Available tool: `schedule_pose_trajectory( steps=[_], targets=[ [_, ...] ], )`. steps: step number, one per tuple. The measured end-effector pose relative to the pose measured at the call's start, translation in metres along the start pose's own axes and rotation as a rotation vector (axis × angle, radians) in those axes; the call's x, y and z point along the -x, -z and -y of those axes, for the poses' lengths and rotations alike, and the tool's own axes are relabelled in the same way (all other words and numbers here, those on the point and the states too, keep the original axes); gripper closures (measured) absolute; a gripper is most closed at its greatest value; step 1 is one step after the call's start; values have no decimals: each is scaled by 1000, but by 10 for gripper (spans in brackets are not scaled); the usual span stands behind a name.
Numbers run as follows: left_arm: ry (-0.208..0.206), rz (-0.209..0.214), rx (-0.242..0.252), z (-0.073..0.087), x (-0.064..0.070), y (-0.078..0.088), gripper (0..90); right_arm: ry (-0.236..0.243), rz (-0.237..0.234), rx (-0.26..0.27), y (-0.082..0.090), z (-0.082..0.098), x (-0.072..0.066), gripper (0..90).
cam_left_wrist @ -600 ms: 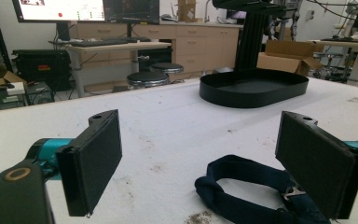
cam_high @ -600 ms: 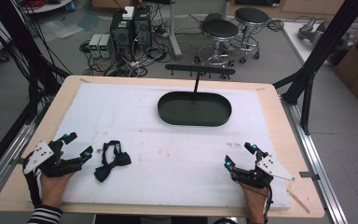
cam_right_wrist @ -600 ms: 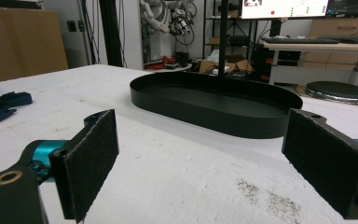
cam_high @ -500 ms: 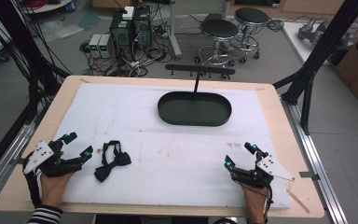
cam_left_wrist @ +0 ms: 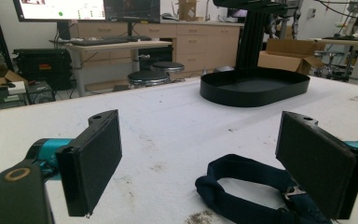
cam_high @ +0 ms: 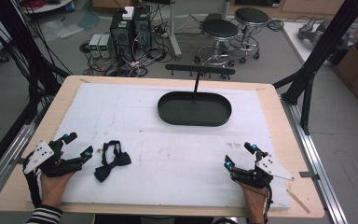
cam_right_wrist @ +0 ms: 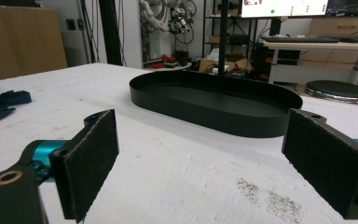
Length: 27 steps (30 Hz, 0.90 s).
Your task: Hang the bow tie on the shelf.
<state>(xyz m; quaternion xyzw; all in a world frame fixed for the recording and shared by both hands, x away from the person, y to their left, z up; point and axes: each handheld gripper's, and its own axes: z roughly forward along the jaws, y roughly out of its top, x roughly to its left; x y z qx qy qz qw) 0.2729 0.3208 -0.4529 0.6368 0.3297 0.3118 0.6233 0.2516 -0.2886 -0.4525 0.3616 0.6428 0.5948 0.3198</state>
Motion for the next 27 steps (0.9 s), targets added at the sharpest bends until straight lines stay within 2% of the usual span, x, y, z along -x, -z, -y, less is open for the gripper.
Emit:
schedule_pose_trajectory(
  steps=[6,10,16,18,19,21,22,27],
  targets=[
    [16,0,-12,-1,-1,0,139,-8,-2,-7,0,0,0,98],
    [27,11,-43,-2,-1,-1,138,-5,-2,-17,-1,-1,1,99],
    [48,34,-60,-11,3,1,134,-3,-1,-17,-2,-1,1,99],
    [42,44,-77,-17,5,3,134,-2,-1,-17,-2,-1,1,99],
    [34,51,-105,-24,7,4,134,-3,-1,-17,-2,-1,1,99],
    [32,56,-131,-32,10,4,134,-3,0,-17,-2,-1,1,98],
    [32,56,-131,-32,10,4,134,-1,0,-17,-2,-1,1,99],
    [32,81,-220,-53,17,5,134,-4,1,-20,-2,-1,0,99]
  ],
)
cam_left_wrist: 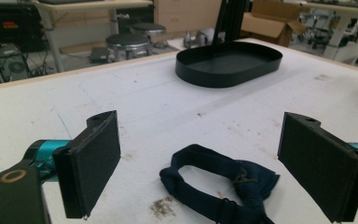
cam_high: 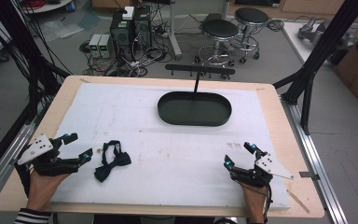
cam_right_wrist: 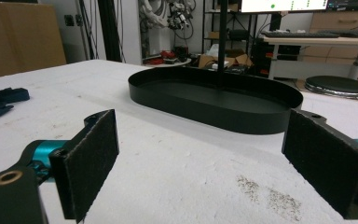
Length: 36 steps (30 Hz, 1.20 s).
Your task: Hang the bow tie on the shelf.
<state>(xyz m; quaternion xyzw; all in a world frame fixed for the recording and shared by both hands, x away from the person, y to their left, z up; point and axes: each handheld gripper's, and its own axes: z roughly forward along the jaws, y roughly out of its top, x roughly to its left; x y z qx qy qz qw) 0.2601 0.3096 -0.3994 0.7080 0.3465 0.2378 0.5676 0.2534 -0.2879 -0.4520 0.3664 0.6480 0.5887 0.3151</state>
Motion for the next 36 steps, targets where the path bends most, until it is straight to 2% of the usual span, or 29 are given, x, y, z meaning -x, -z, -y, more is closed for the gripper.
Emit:
schedule_pose_trajectory(
  steps=[3,4,5,8,9,11,12,13,15,18,19,20,21,22,23,26,28,33,36],
  targets=[
    [-6,42,-61,-8,4,1,134,-1,-1,0,0,0,0,99],
    [-6,42,-61,-8,4,1,134,-1,-1,0,0,0,0,99],
    [-23,52,-114,-12,8,1,134,3,-1,3,0,0,1,99],
    [-37,45,-179,-17,14,0,134,-1,-3,2,0,0,1,98],
    [-37,45,-179,-17,14,0,134,-6,-3,1,0,0,1,99],
    [-50,51,-225,-18,20,-3,134,-10,-4,2,0,0,1,99],
    [-50,51,-225,-18,20,-3,133,-10,-4,1,0,0,1,99],
    [-54,41,-250,-18,22,-4,133,-11,-4,1,0,0,1,98],
    [-44,39,-266,-17,23,-5,135,-10,-3,2,0,0,1,99],
    [-20,70,-338,-11,25,-10,150,-12,-5,2,0,0,1,99],
    [-20,70,-338,-11,25,-10,150,-13,-5,2,0,0,1,99],
    [-8,94,-371,-8,26,-13,149,-12,-4,3,0,0,1,98],
    [-8,94,-371,-8,26,-13,149,-12,-4,3,0,0,1,98],
    [0,122,-400,-4,26,-16,149,-12,-4,3,0,0,1,99],
    [5,129,-412,-2,27,-18,149,-13,-4,2,0,0,1,99],
    [-7,120,-455,2,30,-22,149,-13,-1,2,1,0,1,99],
    [-5,116,-462,3,31,-23,149,-13,3,5,1,0,1,99],
    [-17,78,-507,11,37,-28,149,-11,5,11,1,0,1,98],
    [-31,63,-558,18,42,-33,149,-12,6,12,1,0,1,99]
  ],
)
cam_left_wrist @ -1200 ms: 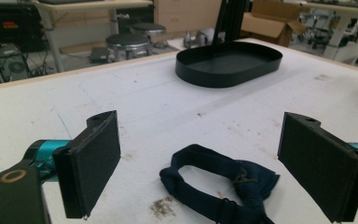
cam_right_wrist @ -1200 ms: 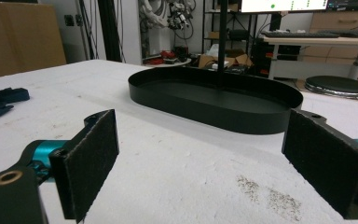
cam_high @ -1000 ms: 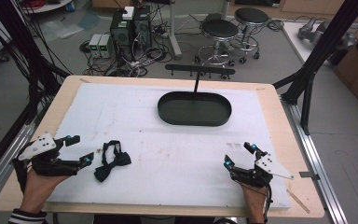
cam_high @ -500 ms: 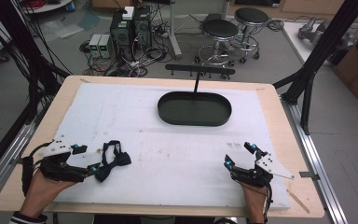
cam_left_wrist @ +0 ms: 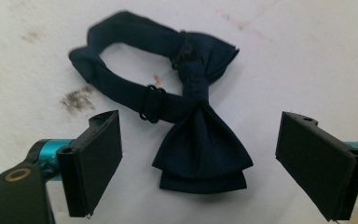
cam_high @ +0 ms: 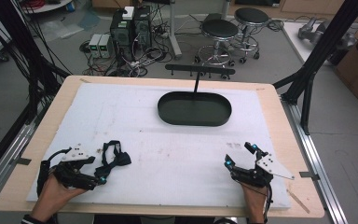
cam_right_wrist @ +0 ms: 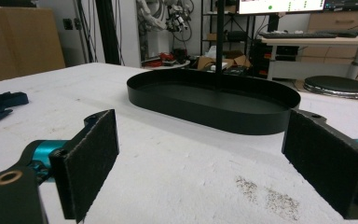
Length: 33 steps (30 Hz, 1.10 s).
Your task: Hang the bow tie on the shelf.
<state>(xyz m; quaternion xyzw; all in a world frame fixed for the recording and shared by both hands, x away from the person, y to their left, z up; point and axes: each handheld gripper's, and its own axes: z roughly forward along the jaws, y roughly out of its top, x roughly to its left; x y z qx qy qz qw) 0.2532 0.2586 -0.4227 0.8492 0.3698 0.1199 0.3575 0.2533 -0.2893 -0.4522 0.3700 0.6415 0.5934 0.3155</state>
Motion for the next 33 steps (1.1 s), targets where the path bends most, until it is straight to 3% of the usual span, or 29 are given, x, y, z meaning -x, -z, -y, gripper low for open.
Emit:
schedule_pose_trajectory(
  steps=[11,19,29,33],
  targets=[
    [-34,-28,-98,-2,9,-15,199,-6,-1,-1,0,0,0,98],
    [-28,-31,-104,-2,8,-18,226,-9,1,1,1,0,0,99],
    [-37,-51,-133,-8,9,-15,398,-8,1,4,1,0,0,99],
    [-30,-52,-139,-9,10,-16,419,-7,2,5,1,0,0,99]
  ],
)
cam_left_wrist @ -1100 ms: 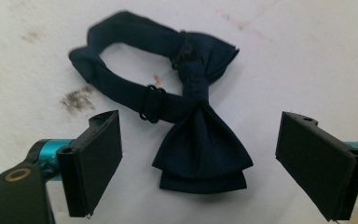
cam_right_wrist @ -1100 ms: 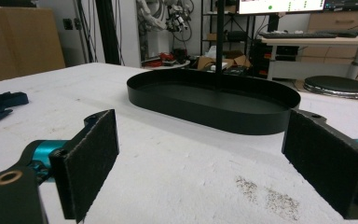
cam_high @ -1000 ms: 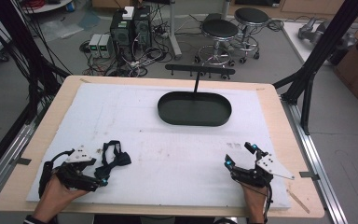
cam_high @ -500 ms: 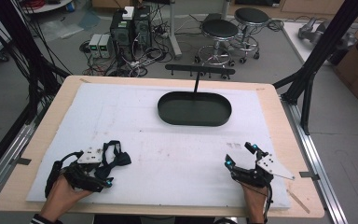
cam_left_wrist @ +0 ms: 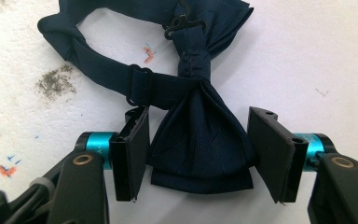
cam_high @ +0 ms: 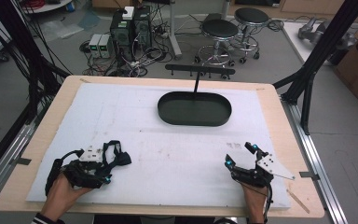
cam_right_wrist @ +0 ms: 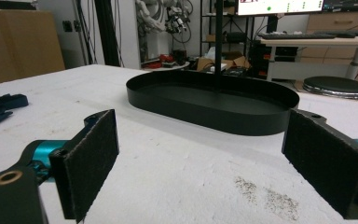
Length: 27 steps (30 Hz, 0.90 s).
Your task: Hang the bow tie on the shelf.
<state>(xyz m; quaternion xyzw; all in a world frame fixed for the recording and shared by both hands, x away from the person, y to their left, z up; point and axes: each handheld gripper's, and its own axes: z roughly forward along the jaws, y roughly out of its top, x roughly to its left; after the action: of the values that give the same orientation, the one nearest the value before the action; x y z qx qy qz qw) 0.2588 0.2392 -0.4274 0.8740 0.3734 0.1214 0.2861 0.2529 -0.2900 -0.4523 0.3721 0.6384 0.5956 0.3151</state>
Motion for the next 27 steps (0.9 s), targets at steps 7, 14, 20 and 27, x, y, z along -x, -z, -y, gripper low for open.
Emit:
schedule_pose_trajectory(
  steps=[7,14,20,27],
  targets=[
    [31,7,-31,-4,-5,3,579,-2,0,1,0,0,0,99],
    [36,-39,-44,-7,-3,2,700,0,1,1,0,0,0,99],
    [43,-33,-27,-6,-7,2,767,-1,1,2,0,0,0,98],
    [41,-23,30,-7,-10,5,794,-3,1,2,0,0,0,99]
  ],
)
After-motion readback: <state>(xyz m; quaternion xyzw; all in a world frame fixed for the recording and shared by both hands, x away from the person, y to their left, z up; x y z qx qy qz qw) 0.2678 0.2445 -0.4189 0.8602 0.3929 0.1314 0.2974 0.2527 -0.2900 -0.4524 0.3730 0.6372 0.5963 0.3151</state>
